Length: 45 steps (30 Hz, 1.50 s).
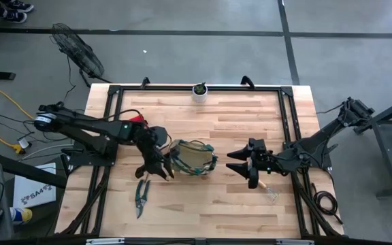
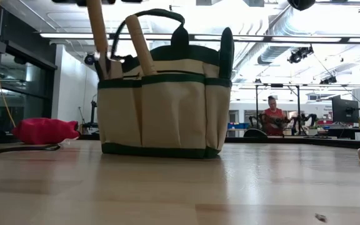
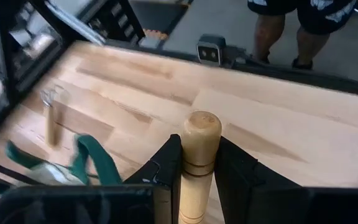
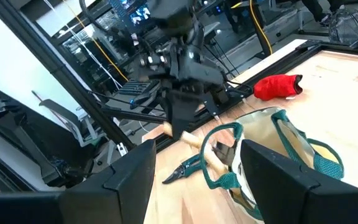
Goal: Pick & Place Garden tools in Gardening bag
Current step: Put the brown trowel into the gardening bag
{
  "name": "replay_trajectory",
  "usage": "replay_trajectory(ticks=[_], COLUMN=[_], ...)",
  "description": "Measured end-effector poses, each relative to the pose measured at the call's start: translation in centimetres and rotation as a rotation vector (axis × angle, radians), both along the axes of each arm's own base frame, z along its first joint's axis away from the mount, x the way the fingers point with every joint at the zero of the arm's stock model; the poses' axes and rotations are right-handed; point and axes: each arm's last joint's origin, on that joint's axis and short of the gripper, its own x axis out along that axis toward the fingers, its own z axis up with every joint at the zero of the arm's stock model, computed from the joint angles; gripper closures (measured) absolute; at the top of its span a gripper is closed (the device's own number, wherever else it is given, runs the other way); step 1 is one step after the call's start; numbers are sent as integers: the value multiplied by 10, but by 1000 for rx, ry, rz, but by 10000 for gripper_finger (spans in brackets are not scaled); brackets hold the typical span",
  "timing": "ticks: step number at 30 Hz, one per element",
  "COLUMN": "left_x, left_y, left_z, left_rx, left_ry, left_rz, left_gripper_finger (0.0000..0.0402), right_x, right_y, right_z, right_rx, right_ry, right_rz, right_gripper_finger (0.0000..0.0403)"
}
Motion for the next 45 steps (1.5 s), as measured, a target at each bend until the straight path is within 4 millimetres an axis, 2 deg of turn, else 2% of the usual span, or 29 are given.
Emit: replay_trajectory(ticks=[9, 14, 23, 31, 40, 45], left_x=[9, 12, 15, 15, 5, 3], left_y=[-1, 0, 3, 2, 6, 7], left_z=[-14, -16, -14, -14, 0, 1], left_rx=[18, 52, 51, 55, 89, 98], left_ry=[45, 62, 69, 64, 4, 18], left_rz=[-3, 76, 208, 217, 281, 319], left_gripper_finger=[339, 339, 270, 263, 261, 261], right_x=[1, 1, 1, 1, 1, 1], right_y=[-2, -2, -2, -2, -2, -2], right_z=[0, 0, 0, 0, 0, 0], right_rx=[5, 4, 4, 4, 3, 3], right_ry=[-2, 0, 1, 1, 2, 2], right_rz=[-8, -8, -6, -6, -6, -6], right_gripper_finger=[176, 176, 176, 176, 176, 176])
